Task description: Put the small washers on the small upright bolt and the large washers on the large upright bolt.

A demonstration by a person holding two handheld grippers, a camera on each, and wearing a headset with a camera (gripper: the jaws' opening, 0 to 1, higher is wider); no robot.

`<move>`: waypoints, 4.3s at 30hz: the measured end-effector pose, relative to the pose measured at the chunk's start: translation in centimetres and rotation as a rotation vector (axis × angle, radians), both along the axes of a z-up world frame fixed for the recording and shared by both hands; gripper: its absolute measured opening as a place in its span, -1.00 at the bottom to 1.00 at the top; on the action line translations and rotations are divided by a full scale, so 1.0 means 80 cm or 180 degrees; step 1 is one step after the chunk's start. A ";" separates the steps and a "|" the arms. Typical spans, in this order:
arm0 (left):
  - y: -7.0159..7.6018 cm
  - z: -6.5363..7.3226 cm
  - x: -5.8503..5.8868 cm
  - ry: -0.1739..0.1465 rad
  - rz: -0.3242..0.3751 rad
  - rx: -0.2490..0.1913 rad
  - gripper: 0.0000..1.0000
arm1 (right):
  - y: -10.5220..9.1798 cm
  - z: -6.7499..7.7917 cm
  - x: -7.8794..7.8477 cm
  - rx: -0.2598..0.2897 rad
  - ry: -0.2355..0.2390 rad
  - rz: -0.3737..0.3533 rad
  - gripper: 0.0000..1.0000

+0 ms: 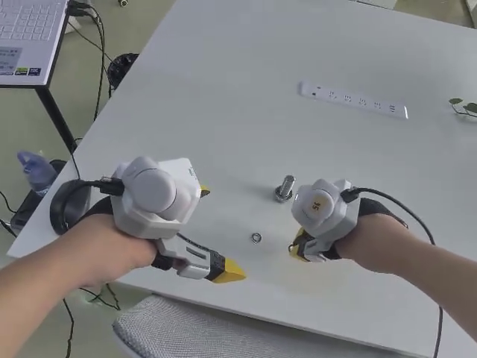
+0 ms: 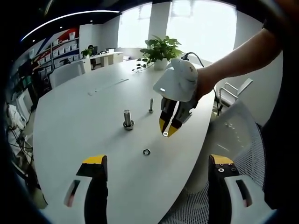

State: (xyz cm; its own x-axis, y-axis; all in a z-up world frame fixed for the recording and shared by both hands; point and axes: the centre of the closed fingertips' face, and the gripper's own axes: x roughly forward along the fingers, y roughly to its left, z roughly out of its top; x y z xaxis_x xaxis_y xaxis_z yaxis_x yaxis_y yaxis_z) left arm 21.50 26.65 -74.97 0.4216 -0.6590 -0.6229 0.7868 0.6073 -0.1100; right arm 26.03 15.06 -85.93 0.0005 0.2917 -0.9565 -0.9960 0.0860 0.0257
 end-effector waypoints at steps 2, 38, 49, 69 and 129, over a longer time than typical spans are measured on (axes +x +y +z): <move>-0.001 0.000 0.001 -0.0006 0.0009 0.0000 0.79 | -0.010 0.002 0.001 -0.0023 -0.0014 -0.0002 -0.76; -0.007 -0.003 0.005 -0.0008 0.0210 0.0076 0.75 | -0.132 0.020 0.049 -0.0109 -0.0042 -0.0392 -0.76; -0.007 -0.007 0.005 0.0021 0.0218 0.0106 0.75 | -0.124 0.047 0.087 -0.0064 -0.0150 -0.0475 -0.76; -0.003 -0.004 0.004 0.0023 0.0281 0.0044 0.77 | -0.102 0.074 0.125 0.0004 -0.0275 -0.0468 -0.76; 0.006 -0.015 0.010 0.0056 0.0302 -0.0024 0.85 | -0.086 0.024 0.130 -0.0216 -0.0176 -0.0197 -0.75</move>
State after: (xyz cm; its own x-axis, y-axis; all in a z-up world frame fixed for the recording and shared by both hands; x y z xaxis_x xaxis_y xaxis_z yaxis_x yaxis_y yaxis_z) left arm 22.31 27.12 -76.20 0.4714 -0.6214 -0.6258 0.7236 0.6782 -0.1282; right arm 36.42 8.20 -83.99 0.0698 0.2240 -0.9721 -0.9884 0.1471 -0.0371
